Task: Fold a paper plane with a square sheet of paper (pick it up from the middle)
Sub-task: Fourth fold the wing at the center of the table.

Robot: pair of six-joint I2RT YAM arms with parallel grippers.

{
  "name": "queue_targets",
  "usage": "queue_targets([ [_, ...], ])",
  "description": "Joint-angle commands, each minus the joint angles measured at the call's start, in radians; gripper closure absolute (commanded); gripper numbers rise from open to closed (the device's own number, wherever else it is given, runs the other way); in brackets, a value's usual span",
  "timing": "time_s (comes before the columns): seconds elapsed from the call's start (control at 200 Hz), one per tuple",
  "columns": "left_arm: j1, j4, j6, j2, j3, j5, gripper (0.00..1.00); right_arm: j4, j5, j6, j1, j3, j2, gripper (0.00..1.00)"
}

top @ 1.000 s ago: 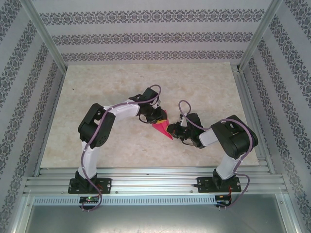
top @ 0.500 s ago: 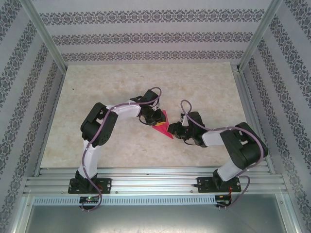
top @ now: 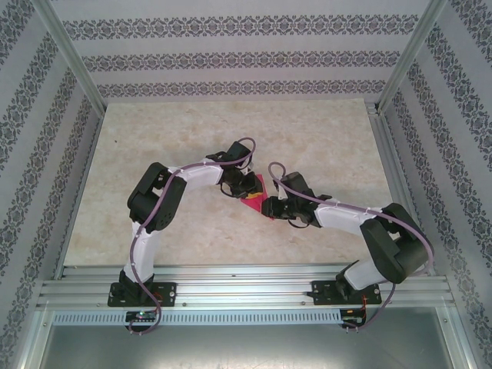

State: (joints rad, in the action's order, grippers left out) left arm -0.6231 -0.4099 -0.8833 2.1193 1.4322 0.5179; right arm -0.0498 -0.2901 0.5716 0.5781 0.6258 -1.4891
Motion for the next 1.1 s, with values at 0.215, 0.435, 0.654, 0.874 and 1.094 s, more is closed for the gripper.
queue_targets([
  [0.215,-0.004,-0.001,0.012,-0.006,0.030,0.013,0.75,-0.023,0.128,-0.095,0.050,0.038,-0.041,0.75],
  [0.435,-0.005,0.000,0.012,-0.006,0.030,0.016,0.75,-0.017,0.157,-0.112,0.055,0.059,-0.071,0.77],
  [0.654,-0.004,0.002,0.012,-0.007,0.029,0.019,0.75,-0.009,0.157,-0.110,0.056,0.071,-0.099,0.79],
  [0.874,-0.004,-0.001,0.014,-0.012,0.028,0.018,0.75,-0.001,0.176,-0.094,0.055,0.073,-0.109,0.87],
  [1.094,-0.003,0.002,0.015,-0.021,0.031,0.018,0.75,0.046,0.123,-0.044,0.026,0.044,-0.092,0.99],
])
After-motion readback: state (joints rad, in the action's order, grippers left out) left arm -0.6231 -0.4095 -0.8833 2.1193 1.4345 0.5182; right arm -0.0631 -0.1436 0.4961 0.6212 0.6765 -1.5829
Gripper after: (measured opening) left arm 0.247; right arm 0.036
